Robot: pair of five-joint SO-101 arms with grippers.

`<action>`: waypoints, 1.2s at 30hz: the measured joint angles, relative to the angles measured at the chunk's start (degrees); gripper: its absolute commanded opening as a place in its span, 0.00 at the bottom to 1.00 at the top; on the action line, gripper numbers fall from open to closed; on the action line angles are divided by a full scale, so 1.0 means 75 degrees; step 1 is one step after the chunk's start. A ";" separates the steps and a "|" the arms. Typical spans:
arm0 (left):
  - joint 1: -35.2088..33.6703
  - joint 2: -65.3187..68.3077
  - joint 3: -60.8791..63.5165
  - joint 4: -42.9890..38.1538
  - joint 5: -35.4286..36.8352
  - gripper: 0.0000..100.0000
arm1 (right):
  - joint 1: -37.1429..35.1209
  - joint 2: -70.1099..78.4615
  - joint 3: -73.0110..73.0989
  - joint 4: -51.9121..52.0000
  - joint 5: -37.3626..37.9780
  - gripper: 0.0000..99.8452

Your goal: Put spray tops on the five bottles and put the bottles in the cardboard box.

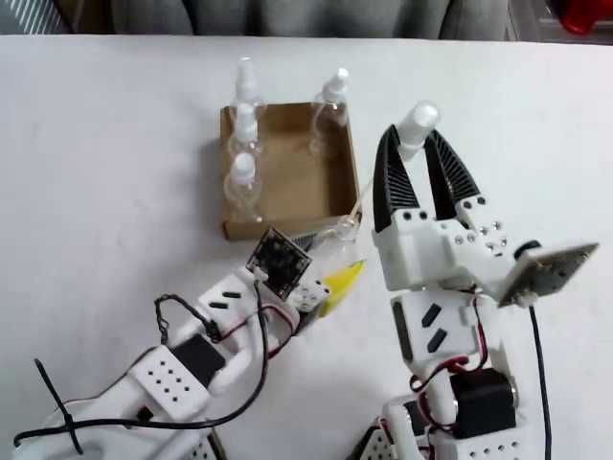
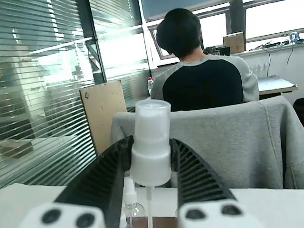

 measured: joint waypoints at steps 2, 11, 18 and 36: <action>0.0000 0.0000 0.0000 0.0000 0.0000 0.05 | -0.0035 0.0082 0.0117 0.0000 0.0000 0.02; 0.0000 0.0000 0.0000 0.0000 0.0000 0.05 | -0.0035 -0.0047 0.0152 0.0000 0.0000 0.02; 0.0000 0.0000 0.0000 0.0000 -0.0012 0.05 | -0.0035 -0.0047 0.0539 0.0375 0.0000 0.02; 0.0000 0.0000 0.0000 0.0000 -0.0012 0.05 | -0.0563 -0.0047 0.0574 0.1969 -0.0762 0.02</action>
